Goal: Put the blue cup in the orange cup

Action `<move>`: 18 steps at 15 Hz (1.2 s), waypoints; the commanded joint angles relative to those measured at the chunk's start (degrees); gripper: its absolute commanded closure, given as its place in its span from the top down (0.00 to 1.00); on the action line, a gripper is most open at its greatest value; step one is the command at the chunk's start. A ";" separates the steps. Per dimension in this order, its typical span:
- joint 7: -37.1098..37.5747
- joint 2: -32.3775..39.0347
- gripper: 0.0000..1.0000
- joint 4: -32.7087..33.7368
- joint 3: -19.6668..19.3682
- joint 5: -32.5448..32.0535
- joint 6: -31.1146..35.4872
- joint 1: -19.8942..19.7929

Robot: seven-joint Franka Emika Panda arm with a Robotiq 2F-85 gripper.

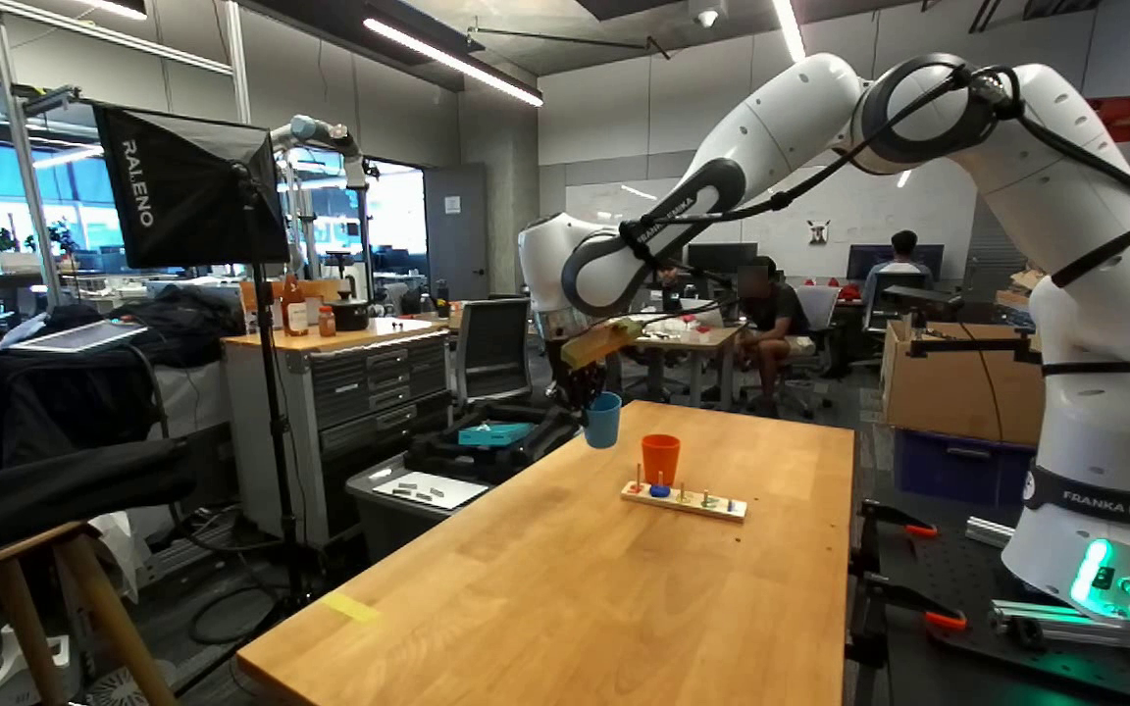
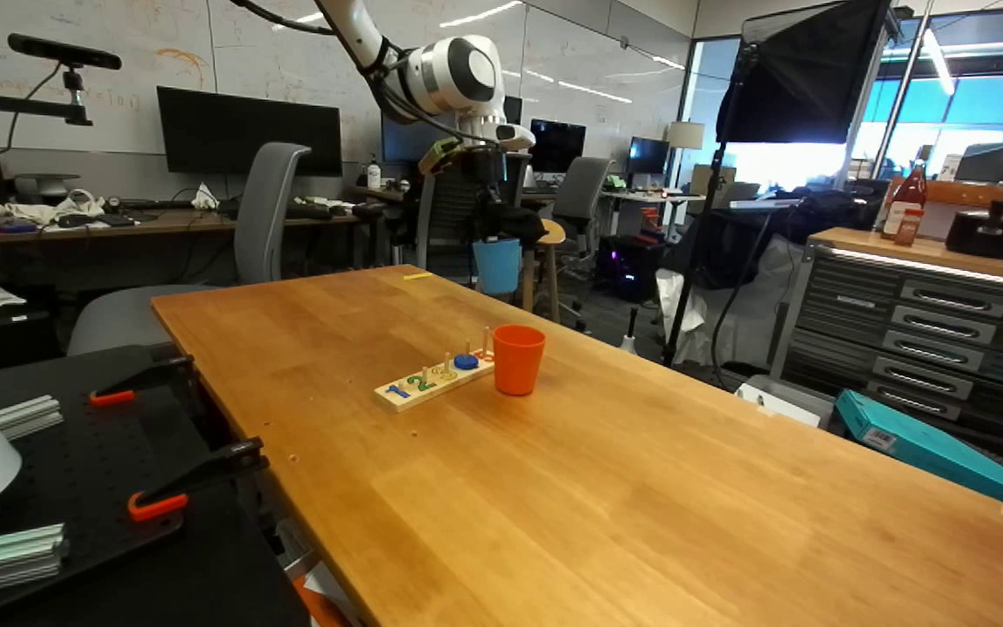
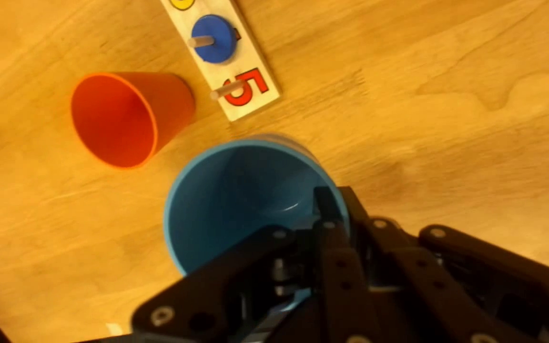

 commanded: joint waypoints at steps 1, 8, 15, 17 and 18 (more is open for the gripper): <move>0.72 0.68 0.06 4.69 -2.01 -0.73 -6.30 -0.74; 0.94 0.50 0.07 4.54 -3.79 -1.89 -9.24 -3.85; -0.34 -2.57 0.07 -0.94 -3.43 -2.50 -12.02 -4.74; -0.66 -3.86 0.07 -2.71 -3.13 -2.46 -12.69 -4.71; -0.65 -4.39 0.07 -3.39 -3.03 -2.44 -12.71 -4.74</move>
